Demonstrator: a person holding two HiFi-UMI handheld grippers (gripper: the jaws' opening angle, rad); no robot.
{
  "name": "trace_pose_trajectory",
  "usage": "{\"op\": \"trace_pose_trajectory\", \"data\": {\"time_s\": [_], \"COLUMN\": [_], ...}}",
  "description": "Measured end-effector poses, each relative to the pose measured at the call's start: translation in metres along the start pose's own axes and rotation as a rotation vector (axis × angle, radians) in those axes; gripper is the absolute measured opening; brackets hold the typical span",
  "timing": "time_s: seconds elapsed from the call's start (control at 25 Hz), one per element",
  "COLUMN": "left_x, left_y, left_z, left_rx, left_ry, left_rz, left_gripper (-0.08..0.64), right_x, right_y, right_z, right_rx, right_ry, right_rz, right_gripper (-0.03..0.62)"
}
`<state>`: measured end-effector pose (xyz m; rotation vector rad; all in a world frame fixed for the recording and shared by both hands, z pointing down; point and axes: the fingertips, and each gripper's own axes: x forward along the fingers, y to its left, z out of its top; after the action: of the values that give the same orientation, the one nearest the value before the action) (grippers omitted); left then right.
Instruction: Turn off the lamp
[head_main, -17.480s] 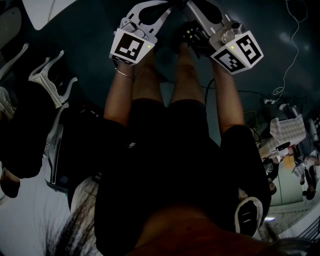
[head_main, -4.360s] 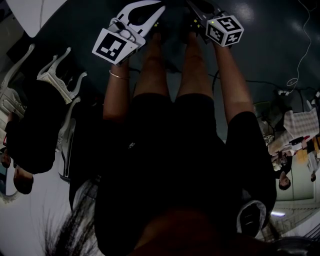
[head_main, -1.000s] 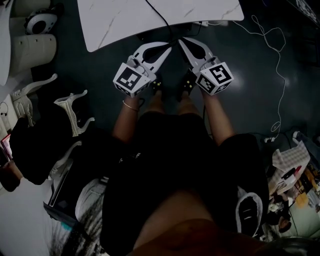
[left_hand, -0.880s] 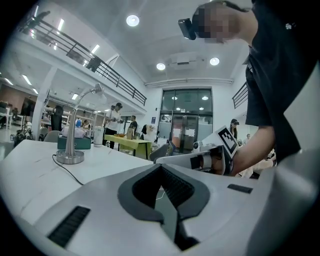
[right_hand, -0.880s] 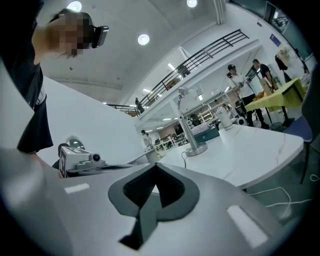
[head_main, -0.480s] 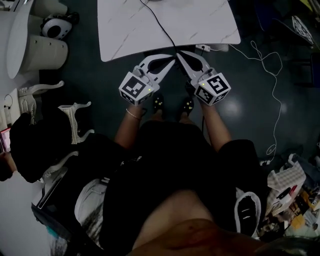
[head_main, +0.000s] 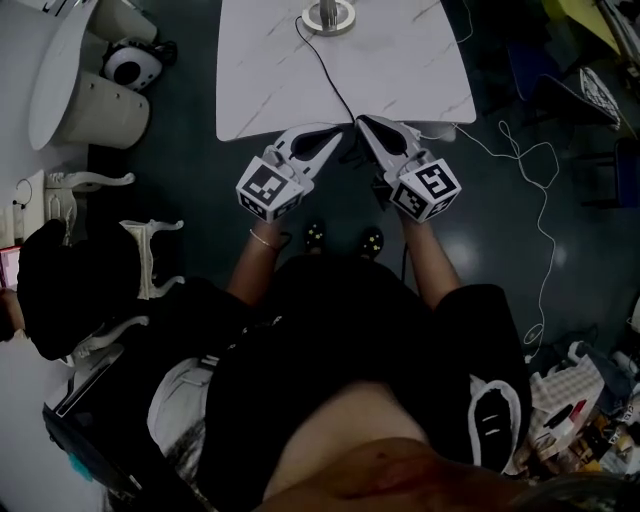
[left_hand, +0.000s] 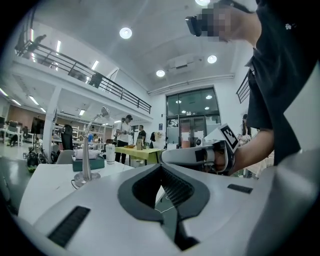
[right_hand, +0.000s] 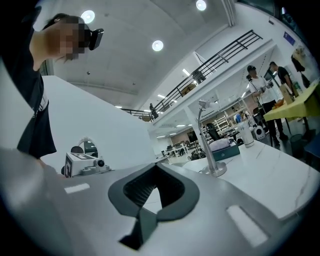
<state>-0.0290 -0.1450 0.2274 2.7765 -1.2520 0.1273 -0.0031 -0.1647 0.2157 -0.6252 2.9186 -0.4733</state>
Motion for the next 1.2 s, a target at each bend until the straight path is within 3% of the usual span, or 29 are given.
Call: {"op": "trace_pose_trajectory", "data": {"time_s": [0.52,1.2], "left_x": [0.008,0.023], "left_y": [0.015,0.014], "left_z": [0.034,0.037], "left_rx": [0.051,0.049], "left_ry": [-0.049,-0.056], "left_rz": [0.051,0.094], "left_gripper": [0.006,0.006], "right_x": [0.008,0.0], "right_y": [0.001,-0.011], "right_z": [0.024,0.033], "right_rx": [-0.045,-0.049], "right_ry": [-0.001,0.01], "right_rz": [0.069,0.115], "right_gripper": [-0.001,0.0]}}
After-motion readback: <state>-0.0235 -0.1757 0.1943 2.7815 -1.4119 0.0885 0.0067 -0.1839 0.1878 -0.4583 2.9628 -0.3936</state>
